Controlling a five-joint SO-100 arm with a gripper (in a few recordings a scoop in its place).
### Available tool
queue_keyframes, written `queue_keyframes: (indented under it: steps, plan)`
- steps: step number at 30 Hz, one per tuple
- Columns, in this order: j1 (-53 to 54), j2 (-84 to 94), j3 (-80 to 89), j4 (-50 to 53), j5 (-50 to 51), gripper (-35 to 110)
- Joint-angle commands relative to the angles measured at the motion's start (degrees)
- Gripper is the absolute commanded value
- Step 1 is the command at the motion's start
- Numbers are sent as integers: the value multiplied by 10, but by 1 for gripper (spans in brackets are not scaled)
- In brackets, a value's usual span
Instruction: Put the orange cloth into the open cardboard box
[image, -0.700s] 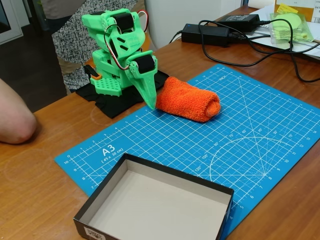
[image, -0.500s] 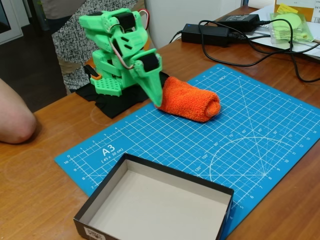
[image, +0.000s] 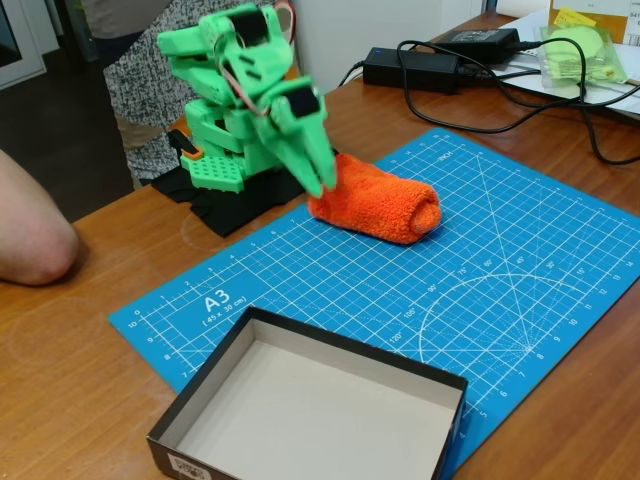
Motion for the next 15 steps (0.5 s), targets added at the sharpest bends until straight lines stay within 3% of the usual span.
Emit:
queue_keyframes:
  steps: [1, 8, 11, 15]
  plan:
    - [-56, -25, -74, 25, -67, 31]
    - [-149, -336, -200, 102, -373, 49]
    - [-83, -455, -246, 121, -515, 52]
    - [-11, -585, -326, 126, -626, 55]
